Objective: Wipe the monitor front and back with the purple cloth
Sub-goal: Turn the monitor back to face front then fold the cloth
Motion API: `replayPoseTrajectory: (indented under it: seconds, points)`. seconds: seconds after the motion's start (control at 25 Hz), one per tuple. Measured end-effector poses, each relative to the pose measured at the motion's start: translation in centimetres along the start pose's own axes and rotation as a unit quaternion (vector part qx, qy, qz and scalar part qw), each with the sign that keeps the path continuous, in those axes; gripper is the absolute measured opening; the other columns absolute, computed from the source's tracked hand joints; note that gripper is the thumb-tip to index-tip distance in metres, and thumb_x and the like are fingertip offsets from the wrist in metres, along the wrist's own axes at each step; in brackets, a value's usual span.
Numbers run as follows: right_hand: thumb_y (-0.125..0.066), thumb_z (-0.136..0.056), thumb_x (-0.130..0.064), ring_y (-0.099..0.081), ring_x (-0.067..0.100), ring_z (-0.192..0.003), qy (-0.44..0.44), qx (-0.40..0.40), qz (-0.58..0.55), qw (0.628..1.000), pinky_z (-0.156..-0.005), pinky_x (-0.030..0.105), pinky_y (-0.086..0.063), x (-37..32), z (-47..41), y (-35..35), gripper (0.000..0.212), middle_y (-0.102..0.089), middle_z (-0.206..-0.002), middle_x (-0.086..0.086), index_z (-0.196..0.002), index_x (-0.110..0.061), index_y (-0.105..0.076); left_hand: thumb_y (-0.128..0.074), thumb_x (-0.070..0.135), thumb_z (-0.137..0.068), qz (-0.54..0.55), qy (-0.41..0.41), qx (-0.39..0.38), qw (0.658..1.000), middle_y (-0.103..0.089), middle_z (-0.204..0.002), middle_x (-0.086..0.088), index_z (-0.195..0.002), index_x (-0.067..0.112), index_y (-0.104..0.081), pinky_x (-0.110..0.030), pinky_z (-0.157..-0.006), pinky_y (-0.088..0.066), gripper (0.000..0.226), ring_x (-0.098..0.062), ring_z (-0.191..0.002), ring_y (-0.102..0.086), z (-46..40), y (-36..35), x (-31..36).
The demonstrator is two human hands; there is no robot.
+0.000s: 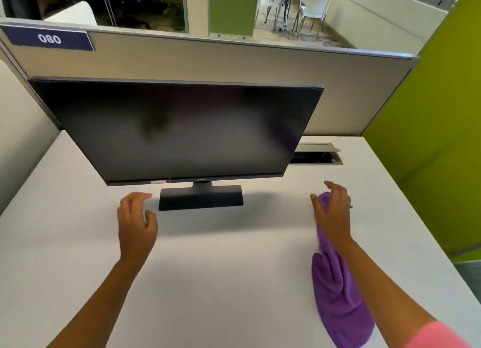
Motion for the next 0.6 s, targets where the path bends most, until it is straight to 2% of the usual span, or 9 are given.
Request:
replayPoseTrajectory:
  seconds: [0.08, 0.16, 0.24, 0.32, 0.4, 0.44, 0.52, 0.6]
  points:
    - [-0.065, -0.086, -0.032, -0.045, 0.041, -0.117, -0.074, -0.081, 0.103, 0.989, -0.093, 0.050, -0.042, 5.6, 3.8, -1.5, 0.058, -0.044, -0.133, 0.019, -0.134, -0.008, -0.043, -0.057, -0.012, -0.082, -0.038, -0.006, -0.118, 0.992, -0.057, -0.118, -0.021, -0.114, -0.001, -0.059, -0.040, -0.089, -0.047, 0.034, -0.040, -0.108, -0.055, 4.8, -4.3, 0.4]
    - [-0.063, -0.084, -0.047, -0.035, 0.042, -0.127, -0.155, -0.180, 0.200, 0.951, -0.098, 0.056, -0.039, 10.3, 7.6, -2.7, 0.076, -0.029, -0.145, 0.018, -0.145, -0.020, -0.027, -0.058, -0.005, -0.085, -0.073, 0.025, -0.228, 0.971, -0.055, -0.128, -0.018, -0.120, 0.002, -0.058, -0.041, -0.094, -0.046, 0.036, -0.039, -0.116, -0.053, 8.7, -7.9, 0.1]
    - [-0.062, -0.079, -0.060, -0.023, 0.042, -0.135, -0.219, -0.258, 0.211, 0.917, -0.101, 0.060, -0.033, 13.1, 10.5, -3.7, 0.089, -0.011, -0.151, 0.015, -0.148, -0.033, -0.012, -0.055, 0.010, -0.091, -0.132, 0.072, -0.320, 0.935, -0.040, -0.146, -0.012, -0.135, 0.008, -0.047, -0.042, -0.101, -0.042, 0.046, -0.033, -0.133, -0.039, 12.1, -10.4, -0.9]
    - [-0.063, -0.076, -0.063, -0.021, 0.043, -0.135, -0.228, -0.313, 0.223, 0.895, -0.100, 0.059, -0.033, 14.6, 12.3, -4.6, 0.092, -0.002, -0.153, 0.012, -0.147, -0.041, -0.008, -0.050, 0.020, -0.093, -0.200, 0.080, -0.381, 0.899, -0.023, -0.155, -0.006, -0.144, 0.013, -0.034, -0.042, -0.103, -0.039, 0.055, -0.028, -0.141, -0.026, 15.1, -11.9, -1.4]
    - [-0.063, -0.080, -0.056, -0.026, 0.044, -0.131, -0.182, -0.338, 0.259, 0.886, -0.100, 0.055, -0.036, 15.0, 12.9, -5.0, 0.083, -0.008, -0.151, 0.015, -0.146, -0.039, -0.015, -0.048, 0.024, -0.092, -0.237, 0.071, -0.395, 0.885, -0.015, -0.158, -0.005, -0.146, 0.016, -0.032, -0.043, -0.104, -0.036, 0.056, -0.025, -0.144, -0.019, 17.1, -12.4, -1.3]
    - [-0.063, -0.083, -0.048, -0.032, 0.045, -0.127, -0.150, -0.330, 0.255, 0.896, -0.099, 0.052, -0.038, 14.9, 12.5, -5.0, 0.073, -0.018, -0.146, 0.017, -0.144, -0.034, -0.026, -0.048, 0.024, -0.092, -0.245, 0.071, -0.390, 0.885, -0.014, -0.159, -0.005, -0.146, 0.017, -0.032, -0.043, -0.105, -0.035, 0.056, -0.025, -0.145, -0.017, 17.5, -12.4, -1.0]
    - [-0.065, -0.085, -0.024, -0.049, 0.042, -0.111, -0.107, -0.296, 0.180, 0.932, -0.090, 0.043, -0.045, 14.3, 11.2, -4.5, 0.047, -0.041, -0.126, 0.017, -0.129, -0.018, -0.050, -0.048, 0.025, -0.092, -0.246, 0.083, -0.385, 0.885, -0.015, -0.158, -0.004, -0.145, 0.019, -0.033, -0.043, -0.105, -0.035, 0.056, -0.024, -0.145, -0.017, 17.9, -12.7, -0.4]
    - [-0.066, -0.079, -0.009, -0.058, 0.032, -0.095, -0.123, -0.275, 0.067, 0.951, -0.078, 0.032, -0.047, 13.3, 9.5, -3.9, 0.035, -0.055, -0.108, 0.013, -0.113, -0.012, -0.058, -0.049, 0.027, -0.093, -0.220, 0.087, -0.398, 0.886, -0.016, -0.158, -0.003, -0.146, 0.020, -0.031, -0.041, -0.106, -0.035, 0.057, -0.022, -0.144, -0.019, 18.0, -13.5, 1.0]
Point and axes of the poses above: each hand's wrist, its own z-axis away from the middle knuckle, its own y-axis out of the back of the hand, x = y × z, the point moved 7 cm from there along -z, towards the middle knuckle
